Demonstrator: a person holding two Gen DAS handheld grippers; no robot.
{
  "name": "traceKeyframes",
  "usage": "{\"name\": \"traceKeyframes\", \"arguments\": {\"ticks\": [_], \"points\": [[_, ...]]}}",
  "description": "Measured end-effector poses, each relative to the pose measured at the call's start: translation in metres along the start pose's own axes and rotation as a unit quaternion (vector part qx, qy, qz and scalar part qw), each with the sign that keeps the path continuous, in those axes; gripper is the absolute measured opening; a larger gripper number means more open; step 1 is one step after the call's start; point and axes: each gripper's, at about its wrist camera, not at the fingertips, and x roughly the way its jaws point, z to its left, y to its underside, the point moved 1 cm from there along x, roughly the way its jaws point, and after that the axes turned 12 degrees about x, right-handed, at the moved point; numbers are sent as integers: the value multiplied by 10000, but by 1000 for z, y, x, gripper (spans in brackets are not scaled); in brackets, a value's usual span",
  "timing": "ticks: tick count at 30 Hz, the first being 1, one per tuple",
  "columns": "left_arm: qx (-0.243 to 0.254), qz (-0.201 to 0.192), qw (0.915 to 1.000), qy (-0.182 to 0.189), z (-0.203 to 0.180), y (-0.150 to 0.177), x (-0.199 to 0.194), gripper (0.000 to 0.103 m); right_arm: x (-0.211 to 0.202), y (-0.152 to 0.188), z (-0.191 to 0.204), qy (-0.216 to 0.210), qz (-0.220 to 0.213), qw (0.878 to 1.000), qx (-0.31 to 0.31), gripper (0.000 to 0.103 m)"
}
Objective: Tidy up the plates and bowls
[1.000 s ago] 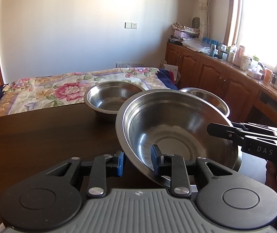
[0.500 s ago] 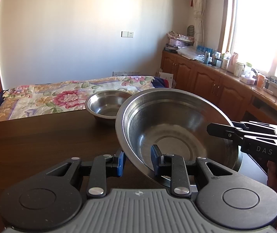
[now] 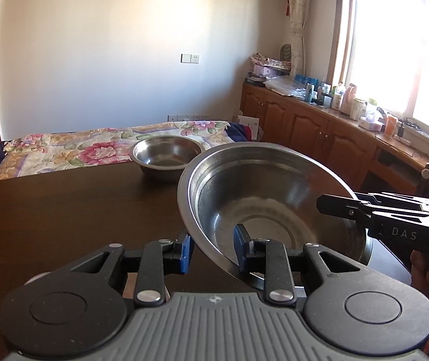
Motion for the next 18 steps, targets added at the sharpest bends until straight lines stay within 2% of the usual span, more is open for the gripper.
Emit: {"name": "traceKeyframes", "arguments": {"ticks": [18], "points": [[140,74,9999,23,-21,17,-18,32,-24,18,-3,101,61,9999,98,30]]}}
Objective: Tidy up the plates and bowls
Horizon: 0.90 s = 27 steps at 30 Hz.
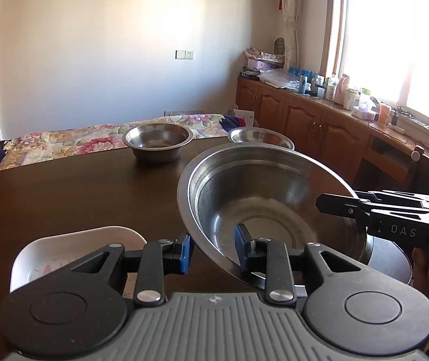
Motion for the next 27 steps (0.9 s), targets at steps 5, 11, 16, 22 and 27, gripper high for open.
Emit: {"name": "traceKeyframes", "arguments": {"ticks": [5,11,16,22,27], "points": [[2,38,10000,7,-1,2,1,32,1,2,-3,22,30,10000,28,30],[-28,122,9999,1,-1,3,10,32,5,4,-6,42,76,10000,30,30],[-48,185,9998,19,-2,5,15,32,8,7,-9,76,145,9999,50,30],[-42,267,9996,44,-3,11,20,32,10,9,-12,109,186,9997,73,30],[-38,330,9994,66,-3,12,25,32,11,10,-14,128,236,9996,80,30]]}}
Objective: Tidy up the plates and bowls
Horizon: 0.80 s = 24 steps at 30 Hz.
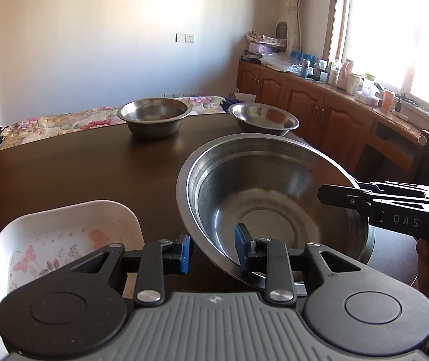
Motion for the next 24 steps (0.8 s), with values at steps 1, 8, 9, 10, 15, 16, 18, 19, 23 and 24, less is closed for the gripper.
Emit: {"name": "traceKeyframes", "arguments": {"ticks": [1,8,9,10,15,16,18,19,23,24], "points": [[0,8,10000,2,0,0,1,32,0,1,0,2,8,10000,7,30],[-21,-3,10000,41,1,0,2,33,1,3,-2,16,45,10000,24,30],[-20,-6,10000,47,1,1,2,33,2,2,-3,16,48,10000,24,30],[-21,-8,10000,54,1,1,2,33,2,2,-2,16,49,10000,23,30],[-61,-34,9999,126,3,3,2,35,3,2,-3,2,81,10000,22,30],[-67,-36,9999,123,3,3,2,35,3,2,-3,1,86,10000,16,30],[-70,-34,9999,120,3,4,2,37,2,1,-2,20,94,10000,-6,30],[-57,-46,9999,98,3,4,1,37,1,1,-2,33,78,10000,-16,31],[-99,-147,9998,39,8,3,-5,44,-4,-3,-1,71,11,10000,-60,37],[-93,-176,9998,8,9,2,-7,48,-6,-4,-1,86,-18,9999,-71,38]]}}
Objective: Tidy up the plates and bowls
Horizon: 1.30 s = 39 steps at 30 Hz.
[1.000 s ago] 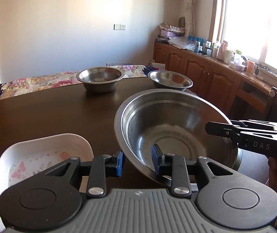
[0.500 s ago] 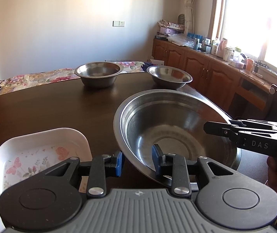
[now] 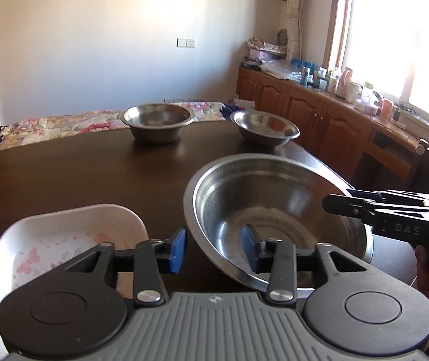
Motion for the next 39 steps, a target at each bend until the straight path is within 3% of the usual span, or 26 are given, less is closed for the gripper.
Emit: {"name": "traceKeyframes", "arguments": {"ticks": [10,18,28,39], "points": [[54,-231,9994,-243,17,-19,-10,57,-12,-37,0,144,-354,9987,-352,44],[59,-253,9989,-397,38,-43,4,60,9,-77,3,46,-474,9962,-728,49],[315,-121,9980,-528,59,-75,40,63,61,-112,1,-145,-80,9941,-1073,51],[271,42,9982,-529,93,-100,94,63,134,-131,7,-351,407,9914,-1190,50]]}}
